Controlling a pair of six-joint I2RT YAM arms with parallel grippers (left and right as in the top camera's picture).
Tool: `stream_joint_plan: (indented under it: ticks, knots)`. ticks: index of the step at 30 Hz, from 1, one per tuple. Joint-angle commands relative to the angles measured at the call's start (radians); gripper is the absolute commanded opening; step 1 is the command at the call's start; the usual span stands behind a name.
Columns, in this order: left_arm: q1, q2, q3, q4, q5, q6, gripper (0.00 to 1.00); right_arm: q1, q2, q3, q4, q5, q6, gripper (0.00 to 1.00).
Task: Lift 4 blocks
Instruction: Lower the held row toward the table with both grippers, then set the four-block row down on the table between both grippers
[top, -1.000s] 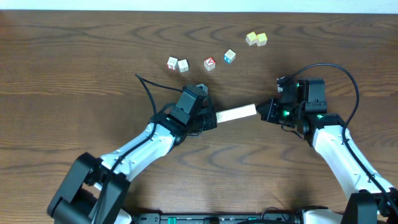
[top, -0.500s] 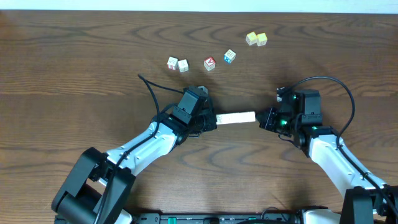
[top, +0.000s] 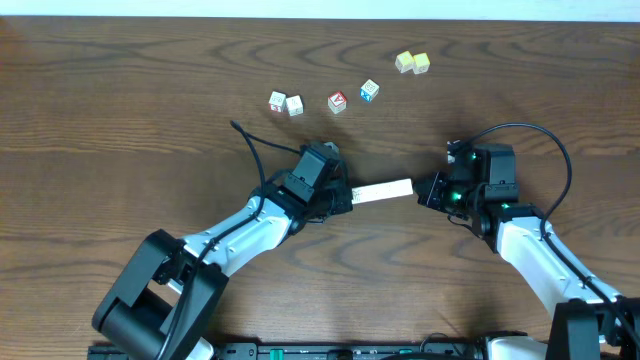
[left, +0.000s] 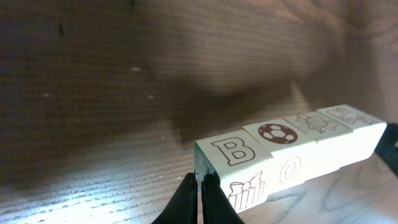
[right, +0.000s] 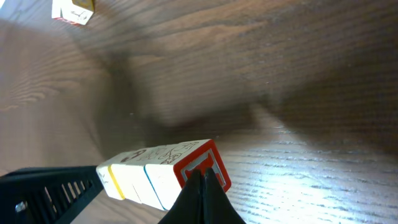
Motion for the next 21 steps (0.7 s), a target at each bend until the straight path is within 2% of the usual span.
stream_joint_plan:
  ticks: [1,21]
  knots:
    - [-0.050,0.001,0.029,0.056,0.103,-0.023,0.07,0.058,0.051,-0.012,0.007,-0.207,0.021,0.01]
    - [-0.050,0.030,0.029,0.057,0.096,-0.023,0.07,0.058,0.109,-0.014,0.000,-0.171,0.051,0.01]
